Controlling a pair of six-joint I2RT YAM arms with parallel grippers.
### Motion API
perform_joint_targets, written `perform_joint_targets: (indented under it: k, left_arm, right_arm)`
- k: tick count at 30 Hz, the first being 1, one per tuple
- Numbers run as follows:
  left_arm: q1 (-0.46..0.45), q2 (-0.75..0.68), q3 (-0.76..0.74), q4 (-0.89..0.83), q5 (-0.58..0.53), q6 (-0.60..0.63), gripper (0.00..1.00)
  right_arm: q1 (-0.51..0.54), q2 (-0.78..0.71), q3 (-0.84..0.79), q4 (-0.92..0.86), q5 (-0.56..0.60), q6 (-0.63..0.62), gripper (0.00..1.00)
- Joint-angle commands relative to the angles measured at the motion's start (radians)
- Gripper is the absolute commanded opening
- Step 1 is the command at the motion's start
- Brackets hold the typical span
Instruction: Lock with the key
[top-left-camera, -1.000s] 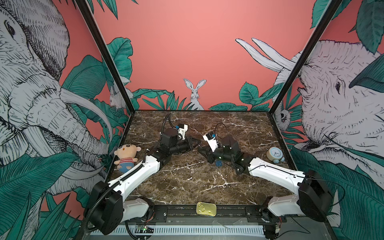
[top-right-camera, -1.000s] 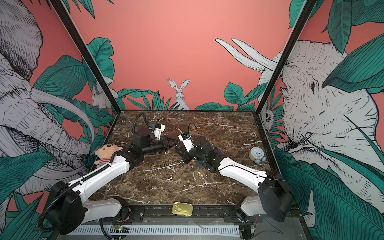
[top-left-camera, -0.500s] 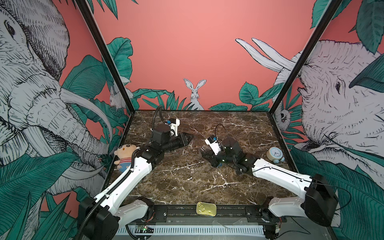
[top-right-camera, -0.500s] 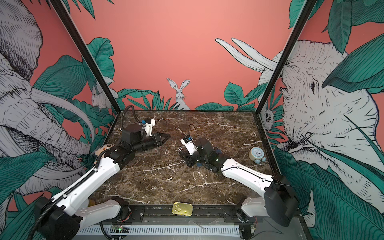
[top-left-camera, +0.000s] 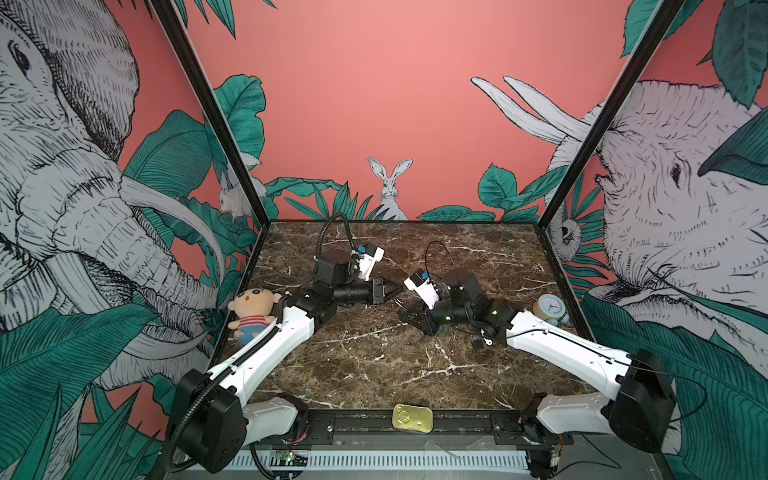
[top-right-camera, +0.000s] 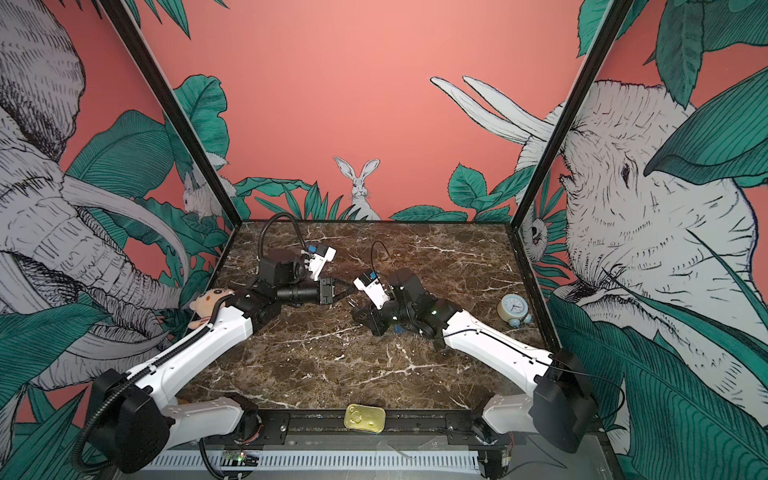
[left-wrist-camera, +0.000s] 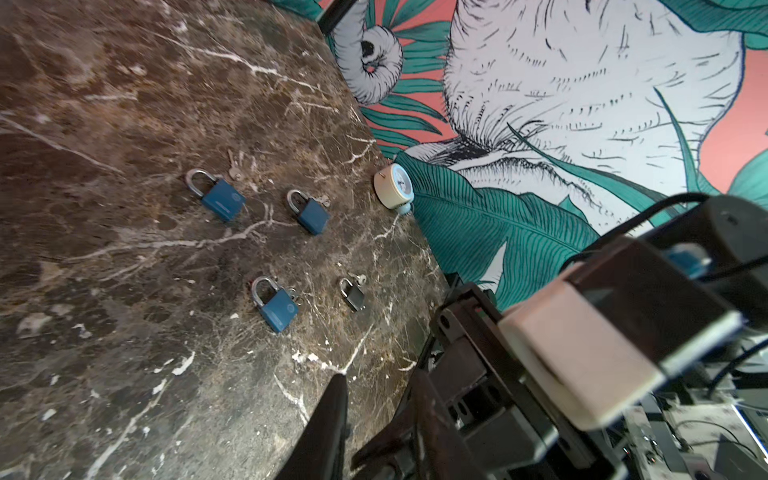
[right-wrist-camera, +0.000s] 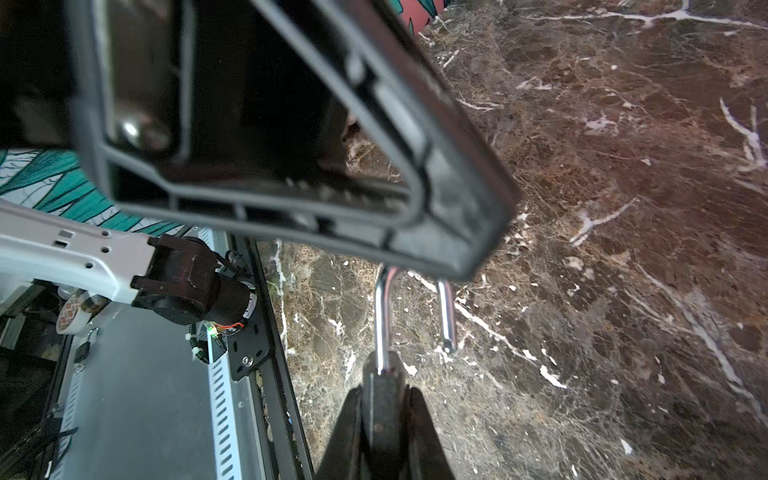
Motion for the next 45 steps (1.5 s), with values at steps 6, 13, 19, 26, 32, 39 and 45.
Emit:
perform_joint_targets:
  k: [6,13,19,26,32,39,45]
  left_arm:
    - [-0.007,0.007,-0.019,0.033,0.102,0.048,0.29]
    - [0.011,-0.019,-0.043,0.057,0.084,0.025,0.28]
    - [0.081,-0.031,-0.088,0.181,0.129,-0.071,0.28]
    - [0.137,-0.034,-0.126,0.307,0.218,-0.158,0.32]
    - [0.146,-0.048,-0.153,0.346,0.259,-0.187,0.34]
    - [0.148,-0.043,-0.181,0.391,0.263,-0.207,0.35]
    - [0.148,-0.021,-0.187,0.435,0.271,-0.230,0.35]
  right_arm:
    - [-0.029,0.027,0.050,-0.028,-0.068,0.012,0.00]
    - [-0.045,0.029,0.049,-0.028,-0.107,0.030,0.00]
    - [-0.068,0.024,0.030,0.019,-0.184,0.075,0.00]
    - [-0.131,0.023,-0.019,0.160,-0.329,0.195,0.00]
    - [-0.169,0.037,-0.054,0.266,-0.401,0.281,0.00]
    - [-0.174,0.053,-0.069,0.349,-0.430,0.349,0.00]
    - [-0.174,0.054,-0.065,0.361,-0.435,0.363,0.00]
